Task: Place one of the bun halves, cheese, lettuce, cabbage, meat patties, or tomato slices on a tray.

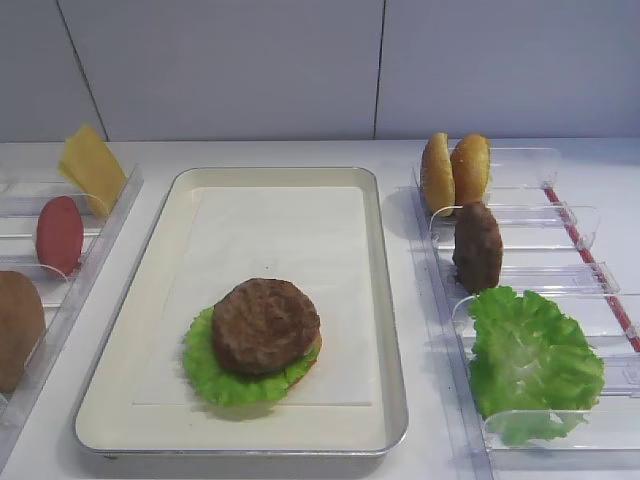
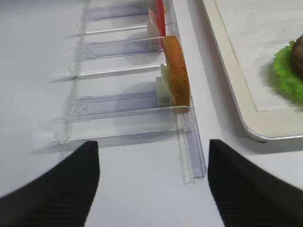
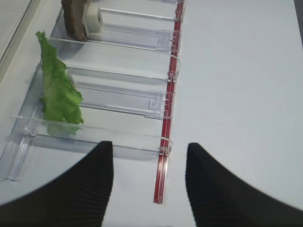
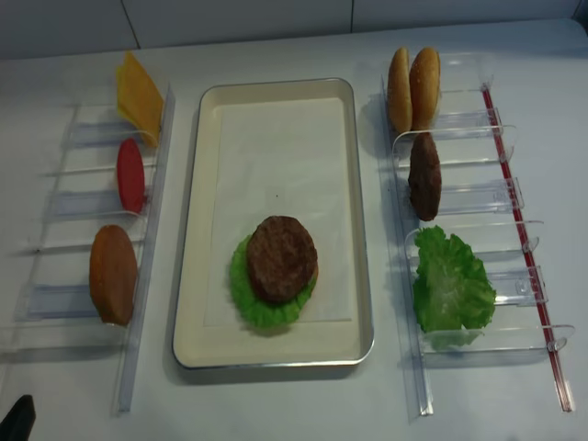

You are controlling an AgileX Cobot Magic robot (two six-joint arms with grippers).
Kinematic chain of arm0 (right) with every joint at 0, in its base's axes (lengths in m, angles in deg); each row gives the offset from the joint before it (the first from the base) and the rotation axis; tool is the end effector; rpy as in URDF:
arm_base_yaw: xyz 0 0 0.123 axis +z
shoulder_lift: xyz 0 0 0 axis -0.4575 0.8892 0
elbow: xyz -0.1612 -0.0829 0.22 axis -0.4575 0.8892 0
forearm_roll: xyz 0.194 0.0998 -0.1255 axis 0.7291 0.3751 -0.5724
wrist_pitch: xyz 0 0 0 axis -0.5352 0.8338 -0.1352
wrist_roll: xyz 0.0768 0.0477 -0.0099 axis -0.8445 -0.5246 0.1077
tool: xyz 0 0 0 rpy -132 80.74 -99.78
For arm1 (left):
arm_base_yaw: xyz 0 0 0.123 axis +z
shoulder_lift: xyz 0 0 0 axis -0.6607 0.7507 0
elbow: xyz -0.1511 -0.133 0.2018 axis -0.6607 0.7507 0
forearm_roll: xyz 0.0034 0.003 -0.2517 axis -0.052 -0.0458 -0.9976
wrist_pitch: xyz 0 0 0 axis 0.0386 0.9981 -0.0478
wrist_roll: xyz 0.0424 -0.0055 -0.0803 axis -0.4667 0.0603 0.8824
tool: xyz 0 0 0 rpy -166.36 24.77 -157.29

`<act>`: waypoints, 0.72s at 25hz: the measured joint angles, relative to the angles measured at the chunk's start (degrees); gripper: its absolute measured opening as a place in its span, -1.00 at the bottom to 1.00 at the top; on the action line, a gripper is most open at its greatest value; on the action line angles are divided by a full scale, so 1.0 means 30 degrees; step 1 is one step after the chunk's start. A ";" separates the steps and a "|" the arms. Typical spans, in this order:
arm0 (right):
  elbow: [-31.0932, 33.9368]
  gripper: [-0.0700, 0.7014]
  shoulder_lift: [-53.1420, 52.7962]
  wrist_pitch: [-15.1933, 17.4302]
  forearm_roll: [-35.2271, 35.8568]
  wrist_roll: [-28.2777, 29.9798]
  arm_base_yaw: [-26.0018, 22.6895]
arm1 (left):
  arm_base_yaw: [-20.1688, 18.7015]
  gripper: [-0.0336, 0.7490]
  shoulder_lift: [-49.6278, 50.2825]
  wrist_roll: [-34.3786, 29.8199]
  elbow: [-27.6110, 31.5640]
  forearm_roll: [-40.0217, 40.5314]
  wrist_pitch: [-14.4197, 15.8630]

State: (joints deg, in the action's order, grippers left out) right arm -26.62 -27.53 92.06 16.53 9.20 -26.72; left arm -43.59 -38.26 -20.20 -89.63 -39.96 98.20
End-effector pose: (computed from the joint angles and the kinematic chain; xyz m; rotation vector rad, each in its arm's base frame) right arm 0.0324 0.0103 0.2752 -0.1681 2.3217 0.0874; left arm -0.0112 0.0058 0.2649 0.0149 2.1532 0.0449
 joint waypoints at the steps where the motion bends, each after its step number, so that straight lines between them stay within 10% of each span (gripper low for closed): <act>1: 0.0213 0.16 -0.0521 0.0033 0.0000 -0.0084 0.0000 | 0.0000 0.29 0.0000 0.0000 0.0000 0.0000 0.0000; 18: 0.0762 0.16 -0.5369 0.0817 -0.0010 0.0017 0.0000 | 0.0000 0.29 -0.0032 0.0000 0.0000 0.0000 0.0000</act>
State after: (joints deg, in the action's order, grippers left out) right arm -24.33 -43.63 94.51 16.50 9.25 -26.72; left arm -43.59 -38.36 -20.20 -89.63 -39.96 98.20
